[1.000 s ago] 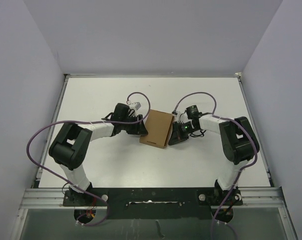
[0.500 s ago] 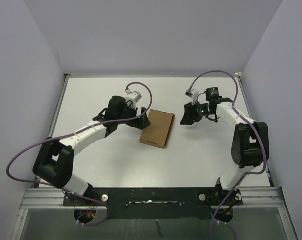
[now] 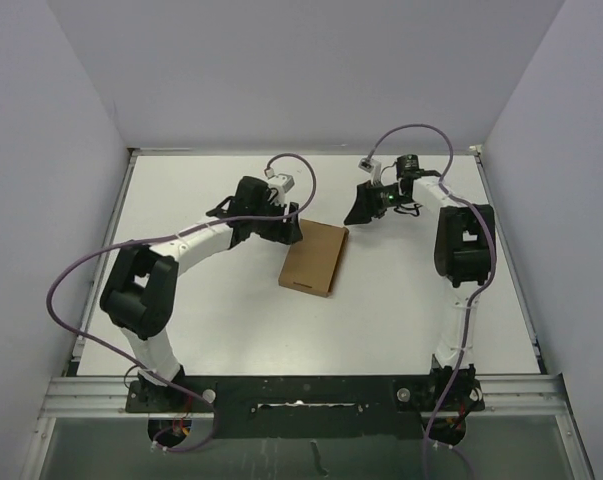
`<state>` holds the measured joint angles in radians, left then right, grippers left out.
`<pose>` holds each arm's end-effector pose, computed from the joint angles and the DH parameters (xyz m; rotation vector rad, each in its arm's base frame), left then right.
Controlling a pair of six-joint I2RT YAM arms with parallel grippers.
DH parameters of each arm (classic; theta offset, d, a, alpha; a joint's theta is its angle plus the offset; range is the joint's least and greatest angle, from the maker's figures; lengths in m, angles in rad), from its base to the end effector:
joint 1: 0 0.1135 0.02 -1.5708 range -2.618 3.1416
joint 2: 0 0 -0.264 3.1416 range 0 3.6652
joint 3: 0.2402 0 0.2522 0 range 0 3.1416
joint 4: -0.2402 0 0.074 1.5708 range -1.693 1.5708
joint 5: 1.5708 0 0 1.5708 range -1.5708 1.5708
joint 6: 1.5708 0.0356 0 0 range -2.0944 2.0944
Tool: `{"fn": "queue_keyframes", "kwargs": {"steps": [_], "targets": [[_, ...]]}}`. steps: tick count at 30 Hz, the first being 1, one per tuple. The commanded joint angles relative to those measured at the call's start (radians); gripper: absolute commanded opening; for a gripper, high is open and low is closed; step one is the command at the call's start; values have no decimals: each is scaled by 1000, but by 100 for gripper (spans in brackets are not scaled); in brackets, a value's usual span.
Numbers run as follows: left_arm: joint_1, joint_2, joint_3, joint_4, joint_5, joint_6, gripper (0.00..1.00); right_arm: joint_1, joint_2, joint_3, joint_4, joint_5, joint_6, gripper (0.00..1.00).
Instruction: Fold the paper box
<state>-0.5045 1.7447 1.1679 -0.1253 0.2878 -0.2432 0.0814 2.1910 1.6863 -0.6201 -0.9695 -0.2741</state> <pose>0.3333 -0.1956 0.2204 0.4601 2.2961 -0.7110 0.4536 0.0665 0.1775 -0.6957 2.2763 1.1874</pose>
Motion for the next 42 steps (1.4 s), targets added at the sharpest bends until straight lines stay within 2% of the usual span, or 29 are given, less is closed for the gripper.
{"fn": "queue_keyframes", "kwargs": {"steps": [1,6,9,12,19,28,31,34,37,42], "targets": [[32,116,135,-100,54,41,64,10,27,66,-22,-89,41,61],[74,156,141,-57,178,-15,70,24,57,77,-26,-106,90,62],[92,141,101,-14,203,-44,74,21,43,57,-34,-75,99,67],[103,115,44,44,214,-80,74,23,42,32,-34,-40,111,67],[103,50,-59,109,176,-207,78,56,54,-2,-31,30,184,67],[83,-11,-154,183,131,-353,79,81,-14,-133,62,112,346,65],[83,-13,-161,198,139,-374,79,95,-13,-139,73,139,371,61],[80,-20,-162,179,119,-382,79,91,-8,-152,86,167,394,47],[80,-36,-186,180,113,-388,79,66,-4,-178,108,151,415,37],[86,-51,-246,234,163,-448,84,27,3,-218,138,96,432,31]]}}
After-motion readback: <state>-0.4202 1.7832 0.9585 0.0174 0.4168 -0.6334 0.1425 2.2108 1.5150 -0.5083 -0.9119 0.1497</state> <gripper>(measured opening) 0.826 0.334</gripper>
